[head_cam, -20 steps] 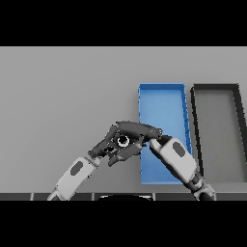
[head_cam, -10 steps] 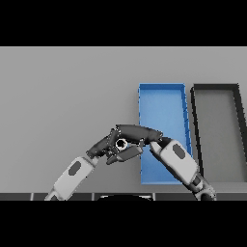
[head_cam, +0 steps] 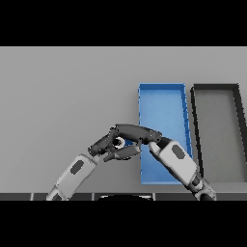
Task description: Pick up the blue pipe and place it into the blue bin.
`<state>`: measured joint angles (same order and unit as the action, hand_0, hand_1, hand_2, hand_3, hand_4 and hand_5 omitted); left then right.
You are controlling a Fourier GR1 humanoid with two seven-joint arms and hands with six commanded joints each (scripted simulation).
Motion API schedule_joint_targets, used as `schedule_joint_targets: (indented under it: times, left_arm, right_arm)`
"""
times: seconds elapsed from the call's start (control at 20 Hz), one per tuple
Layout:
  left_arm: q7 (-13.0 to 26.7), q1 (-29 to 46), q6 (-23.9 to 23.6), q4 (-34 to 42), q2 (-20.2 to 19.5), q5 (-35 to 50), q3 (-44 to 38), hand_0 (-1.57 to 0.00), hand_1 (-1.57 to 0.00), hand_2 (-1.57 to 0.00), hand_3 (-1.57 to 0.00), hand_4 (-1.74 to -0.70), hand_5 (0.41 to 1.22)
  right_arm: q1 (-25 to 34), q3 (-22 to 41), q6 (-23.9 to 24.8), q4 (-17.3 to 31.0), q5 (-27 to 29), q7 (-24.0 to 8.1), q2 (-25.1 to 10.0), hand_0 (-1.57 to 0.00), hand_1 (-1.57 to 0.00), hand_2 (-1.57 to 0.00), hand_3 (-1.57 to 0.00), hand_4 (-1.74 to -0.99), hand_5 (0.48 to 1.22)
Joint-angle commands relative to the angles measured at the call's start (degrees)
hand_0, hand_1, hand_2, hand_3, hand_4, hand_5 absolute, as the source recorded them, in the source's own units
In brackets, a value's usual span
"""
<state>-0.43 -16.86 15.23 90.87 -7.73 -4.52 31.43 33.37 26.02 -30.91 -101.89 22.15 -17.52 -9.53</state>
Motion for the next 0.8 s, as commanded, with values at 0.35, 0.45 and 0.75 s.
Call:
schedule_joint_targets:
  times: [0.35,0.45,0.75]
  left_arm:
    - [6.12,2.66,0.05,-0.49,0.79,3.61,-1.20,-0.02,-0.02,-0.02,-0.02,-0.90,0.589]
    - [5.47,3.93,0.11,0.60,0.49,3.58,-0.70,-0.01,-0.01,-0.01,-0.01,-0.91,0.543]
    - [6.81,3.91,0.35,1.85,-0.20,4.06,-0.90,0.00,0.00,0.00,0.00,-0.93,0.493]
  right_arm:
    - [0.52,-2.16,2.98,-0.78,9.84,-4.16,0.83,-1.57,-1.57,-1.57,-1.57,-1.489,1.220]
    - [2.40,-3.37,5.36,-0.57,16.94,-7.91,0.49,-1.57,-1.57,-1.57,-1.57,-1.491,1.221]
    - [17.50,-9.55,12.73,-0.58,28.42,-11.36,-3.65,-1.57,-1.57,-1.57,-1.57,-1.494,1.221]
